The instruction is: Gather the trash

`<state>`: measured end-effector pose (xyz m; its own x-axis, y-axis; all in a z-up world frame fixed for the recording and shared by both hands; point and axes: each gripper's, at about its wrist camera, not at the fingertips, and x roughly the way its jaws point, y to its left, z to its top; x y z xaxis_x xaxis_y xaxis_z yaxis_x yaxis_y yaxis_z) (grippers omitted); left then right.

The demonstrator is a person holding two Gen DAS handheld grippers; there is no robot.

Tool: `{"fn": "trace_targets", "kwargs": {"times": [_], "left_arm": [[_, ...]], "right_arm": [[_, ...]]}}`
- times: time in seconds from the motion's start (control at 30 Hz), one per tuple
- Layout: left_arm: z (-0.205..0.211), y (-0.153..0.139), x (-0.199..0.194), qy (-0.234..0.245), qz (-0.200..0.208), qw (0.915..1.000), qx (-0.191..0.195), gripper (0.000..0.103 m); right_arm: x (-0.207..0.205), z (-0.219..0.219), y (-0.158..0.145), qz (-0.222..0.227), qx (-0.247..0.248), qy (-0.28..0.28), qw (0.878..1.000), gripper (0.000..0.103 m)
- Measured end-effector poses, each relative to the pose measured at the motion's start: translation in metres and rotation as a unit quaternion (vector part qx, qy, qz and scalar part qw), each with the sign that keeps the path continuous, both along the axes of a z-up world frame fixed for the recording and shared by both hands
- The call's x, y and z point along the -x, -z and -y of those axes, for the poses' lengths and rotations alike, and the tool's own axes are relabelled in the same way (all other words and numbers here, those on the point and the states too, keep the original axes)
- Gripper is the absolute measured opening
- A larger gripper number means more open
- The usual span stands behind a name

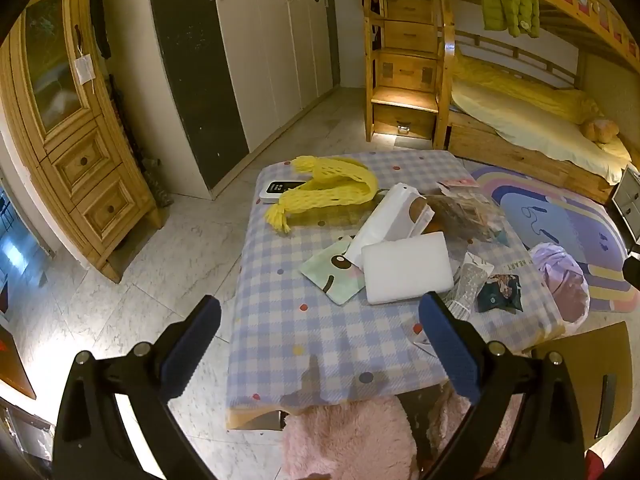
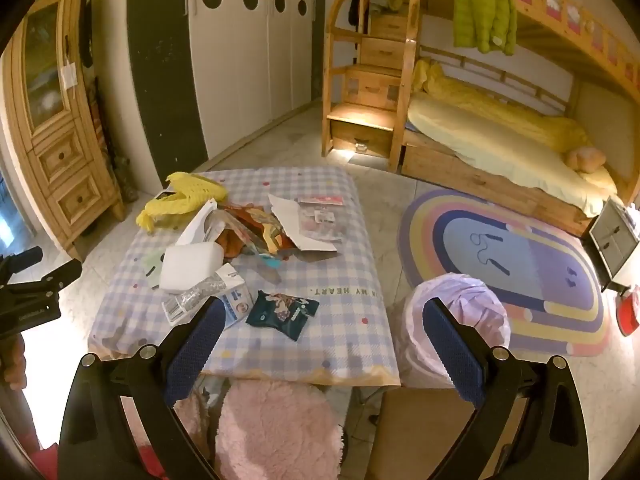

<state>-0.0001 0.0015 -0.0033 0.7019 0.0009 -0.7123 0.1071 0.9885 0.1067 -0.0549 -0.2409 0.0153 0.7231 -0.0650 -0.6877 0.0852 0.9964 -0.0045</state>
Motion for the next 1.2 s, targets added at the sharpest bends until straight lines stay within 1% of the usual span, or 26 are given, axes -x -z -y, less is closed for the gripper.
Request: {"fn": "trace_targets", "kwargs": {"times": [1.2], "left_arm": [[-0.0052,-0.0026,-0.0016,-0.005,-0.001,1.0,0.001,0.096]], "right_arm": [[0.0005,0.0004,0.001,-0.001,-0.002,0.0,1.0,0.098]]}}
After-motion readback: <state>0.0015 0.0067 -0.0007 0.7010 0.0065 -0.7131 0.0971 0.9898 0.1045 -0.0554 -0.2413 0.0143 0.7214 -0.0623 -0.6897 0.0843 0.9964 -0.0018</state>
